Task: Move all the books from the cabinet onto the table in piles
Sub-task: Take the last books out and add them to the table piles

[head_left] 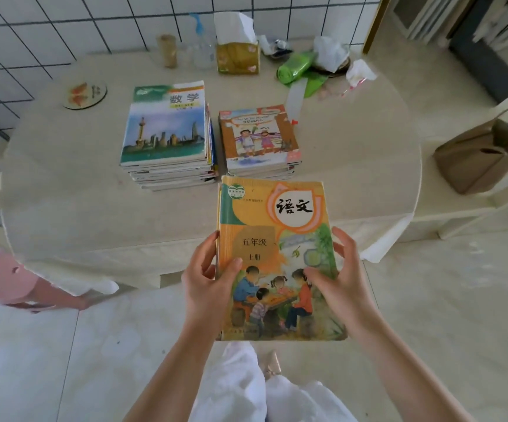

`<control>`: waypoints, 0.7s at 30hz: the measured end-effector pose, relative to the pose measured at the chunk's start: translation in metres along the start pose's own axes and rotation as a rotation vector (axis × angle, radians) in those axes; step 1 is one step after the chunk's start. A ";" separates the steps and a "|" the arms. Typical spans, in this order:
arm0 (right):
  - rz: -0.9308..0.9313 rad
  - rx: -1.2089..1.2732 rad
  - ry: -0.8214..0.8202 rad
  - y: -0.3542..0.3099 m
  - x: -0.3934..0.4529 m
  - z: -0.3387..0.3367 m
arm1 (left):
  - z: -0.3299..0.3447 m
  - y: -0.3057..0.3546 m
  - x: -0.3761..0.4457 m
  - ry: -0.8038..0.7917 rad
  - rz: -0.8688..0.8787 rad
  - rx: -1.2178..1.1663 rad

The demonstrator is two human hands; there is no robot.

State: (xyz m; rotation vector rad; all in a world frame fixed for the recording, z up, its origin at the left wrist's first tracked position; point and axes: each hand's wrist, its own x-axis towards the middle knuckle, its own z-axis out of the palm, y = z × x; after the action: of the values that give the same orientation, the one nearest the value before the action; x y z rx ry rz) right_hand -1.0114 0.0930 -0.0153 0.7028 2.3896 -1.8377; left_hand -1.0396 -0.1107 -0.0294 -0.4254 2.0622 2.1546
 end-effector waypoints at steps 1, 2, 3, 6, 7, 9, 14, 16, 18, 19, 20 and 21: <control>0.026 0.033 -0.019 -0.008 0.015 0.003 | 0.001 0.003 0.013 0.004 0.003 -0.011; 0.057 0.072 -0.035 -0.015 0.029 0.005 | 0.003 0.005 0.026 0.011 0.013 -0.011; 0.092 0.107 -0.049 -0.022 0.044 0.008 | 0.004 0.008 0.040 0.018 0.027 -0.007; 0.193 0.159 -0.095 -0.040 0.087 0.016 | 0.010 0.018 0.079 0.035 0.071 -0.012; 0.221 0.161 -0.104 -0.046 0.100 0.019 | 0.013 0.022 0.090 0.038 0.084 -0.010; 0.248 0.155 -0.128 -0.059 0.126 0.023 | 0.015 0.030 0.111 0.037 0.110 0.010; 0.174 0.166 -0.196 -0.067 0.180 0.027 | 0.019 0.044 0.164 -0.026 0.102 0.038; 0.115 0.138 -0.182 -0.063 0.196 0.028 | 0.022 0.044 0.184 -0.042 0.083 0.087; 0.064 0.117 -0.175 -0.059 0.209 0.029 | 0.024 0.043 0.200 -0.038 0.066 0.111; 0.041 0.097 -0.175 -0.056 0.214 0.029 | 0.025 0.042 0.205 -0.037 0.072 0.130; 0.015 0.064 -0.171 -0.051 0.218 0.029 | 0.026 0.040 0.209 -0.035 0.090 0.158; -0.009 0.029 -0.165 -0.047 0.222 0.029 | 0.028 0.038 0.210 -0.033 0.111 0.193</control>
State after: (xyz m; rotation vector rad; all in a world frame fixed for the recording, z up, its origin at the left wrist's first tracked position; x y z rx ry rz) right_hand -1.2343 0.1286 -0.0491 0.5199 2.2713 -1.8580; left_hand -1.2538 -0.1063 -0.0526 -0.2569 2.2975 1.9782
